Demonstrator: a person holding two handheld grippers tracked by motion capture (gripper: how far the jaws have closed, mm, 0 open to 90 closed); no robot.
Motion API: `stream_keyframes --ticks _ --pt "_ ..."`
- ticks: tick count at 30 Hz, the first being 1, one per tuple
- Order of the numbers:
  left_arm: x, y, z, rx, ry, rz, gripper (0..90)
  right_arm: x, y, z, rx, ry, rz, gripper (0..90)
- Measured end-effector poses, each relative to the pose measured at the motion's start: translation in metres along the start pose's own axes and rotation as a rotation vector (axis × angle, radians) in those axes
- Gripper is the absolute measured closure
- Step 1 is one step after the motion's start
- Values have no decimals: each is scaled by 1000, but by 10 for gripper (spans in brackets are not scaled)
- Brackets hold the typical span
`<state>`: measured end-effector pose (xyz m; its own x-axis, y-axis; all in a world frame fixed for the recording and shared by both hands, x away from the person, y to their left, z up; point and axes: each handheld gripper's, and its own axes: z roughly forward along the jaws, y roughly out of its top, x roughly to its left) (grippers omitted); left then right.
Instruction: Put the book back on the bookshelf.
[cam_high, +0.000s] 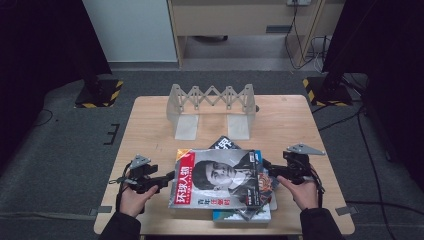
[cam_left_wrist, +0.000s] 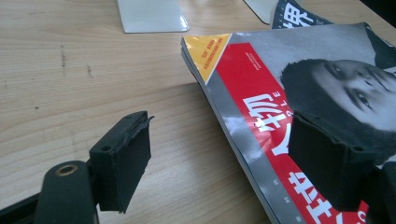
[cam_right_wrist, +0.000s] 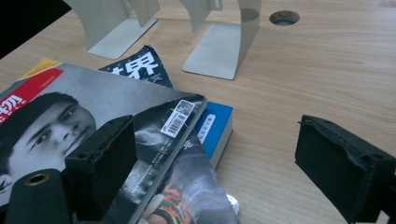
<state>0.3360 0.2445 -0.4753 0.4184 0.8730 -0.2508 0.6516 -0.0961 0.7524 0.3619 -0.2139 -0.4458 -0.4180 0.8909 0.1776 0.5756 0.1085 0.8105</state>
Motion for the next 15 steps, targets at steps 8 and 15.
stream_keyframes --ticks 8,15 --pt "-5 -4 5 27 -27 1 202 14 -5 7 29 33 -28 132" --pt "-9 -7 9 45 -51 4 207 19 -10 12 37 53 -35 120"
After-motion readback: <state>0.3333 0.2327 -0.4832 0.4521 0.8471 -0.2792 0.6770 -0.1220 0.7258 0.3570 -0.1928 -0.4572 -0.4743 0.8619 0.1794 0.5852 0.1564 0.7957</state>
